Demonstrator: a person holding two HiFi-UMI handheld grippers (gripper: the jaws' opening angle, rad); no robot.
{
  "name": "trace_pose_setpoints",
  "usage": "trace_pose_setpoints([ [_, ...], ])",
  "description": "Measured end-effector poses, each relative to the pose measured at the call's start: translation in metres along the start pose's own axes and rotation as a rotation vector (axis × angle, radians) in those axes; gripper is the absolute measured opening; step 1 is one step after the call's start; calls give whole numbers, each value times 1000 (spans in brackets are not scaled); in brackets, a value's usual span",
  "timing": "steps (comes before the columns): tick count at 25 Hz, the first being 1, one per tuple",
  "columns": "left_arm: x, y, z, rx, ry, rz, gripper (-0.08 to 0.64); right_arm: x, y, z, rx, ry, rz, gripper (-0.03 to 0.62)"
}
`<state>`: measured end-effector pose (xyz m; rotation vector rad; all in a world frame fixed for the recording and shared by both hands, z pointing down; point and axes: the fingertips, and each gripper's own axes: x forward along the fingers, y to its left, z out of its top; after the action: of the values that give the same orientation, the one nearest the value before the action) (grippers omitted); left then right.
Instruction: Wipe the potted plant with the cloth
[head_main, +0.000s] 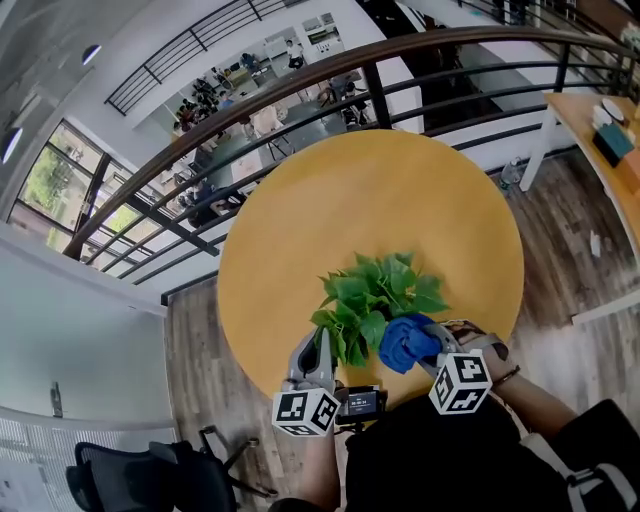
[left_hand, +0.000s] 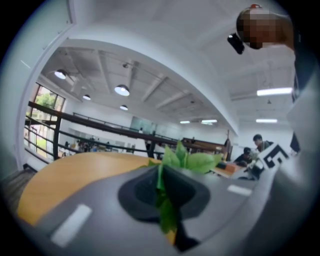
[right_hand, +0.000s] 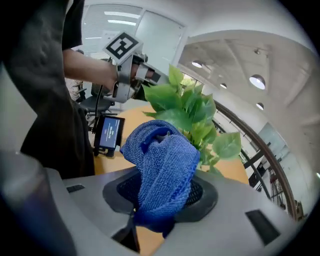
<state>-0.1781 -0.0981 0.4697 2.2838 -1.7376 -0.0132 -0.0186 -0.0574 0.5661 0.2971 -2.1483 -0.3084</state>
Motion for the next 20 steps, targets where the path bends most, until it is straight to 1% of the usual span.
trace_pose_setpoints([
  [4,-1,1,-4,-6,2,-6,3,2,5,-57,70,126,23,164],
  [7,-1,0,-4,-5,-2,-15,3,-8,-10,-107,128,241,6,164],
  [10,-1,3,-4,-13,-3,-16,3,-28,-46,-147,198,330,-70,164],
  [12,-2,3,-5,-16,-2,-20,3,-43,-80,-156,229,341,-155,164],
  [14,-2,3,-4,-15,-5,-29,3,-56,-119,-142,234,291,-259,164],
  [15,-2,3,-4,-13,-6,-33,3,-61,-141,-126,224,242,-310,164],
  [17,0,2,-2,-10,-5,-35,3,-67,-179,-80,181,114,-392,164],
  [19,0,1,-3,-5,1,-35,3,-64,-202,-29,116,0,-421,164],
  [20,-1,1,-4,1,4,-35,3,-58,-206,-4,78,-39,-414,164],
])
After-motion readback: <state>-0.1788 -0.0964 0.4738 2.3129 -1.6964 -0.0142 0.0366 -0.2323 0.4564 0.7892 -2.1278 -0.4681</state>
